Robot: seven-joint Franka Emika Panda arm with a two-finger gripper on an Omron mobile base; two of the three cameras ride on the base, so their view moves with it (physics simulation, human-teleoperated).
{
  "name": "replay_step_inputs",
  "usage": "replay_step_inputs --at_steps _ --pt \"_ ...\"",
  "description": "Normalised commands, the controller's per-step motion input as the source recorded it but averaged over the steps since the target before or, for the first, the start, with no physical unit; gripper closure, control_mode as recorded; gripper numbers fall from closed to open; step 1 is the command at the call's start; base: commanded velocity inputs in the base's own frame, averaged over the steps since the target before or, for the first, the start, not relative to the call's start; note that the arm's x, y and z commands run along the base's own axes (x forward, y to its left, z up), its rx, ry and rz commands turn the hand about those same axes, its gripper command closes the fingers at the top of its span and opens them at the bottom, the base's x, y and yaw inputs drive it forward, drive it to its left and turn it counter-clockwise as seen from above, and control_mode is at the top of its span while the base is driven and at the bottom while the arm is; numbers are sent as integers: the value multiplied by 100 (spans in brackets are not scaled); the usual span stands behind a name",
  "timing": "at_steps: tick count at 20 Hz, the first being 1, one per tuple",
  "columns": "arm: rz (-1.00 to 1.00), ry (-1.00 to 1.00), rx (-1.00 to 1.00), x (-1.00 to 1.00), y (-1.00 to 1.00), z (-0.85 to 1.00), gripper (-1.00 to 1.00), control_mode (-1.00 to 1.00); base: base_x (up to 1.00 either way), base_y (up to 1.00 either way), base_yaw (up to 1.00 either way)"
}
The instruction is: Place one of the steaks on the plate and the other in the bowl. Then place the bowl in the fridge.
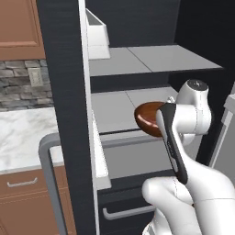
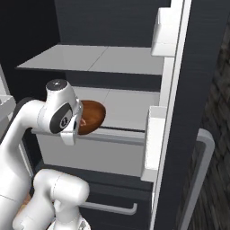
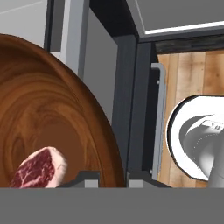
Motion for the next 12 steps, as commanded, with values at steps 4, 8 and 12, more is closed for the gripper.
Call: replay_step_inputs --at_steps 4,8,12 --pt "0 0 0 0 0 0 100 100 13 0 0" --pt "0 0 0 0 0 0 100 100 6 0 0" --pt "0 -17 0 -1 0 -21 100 -100 0 0 0"
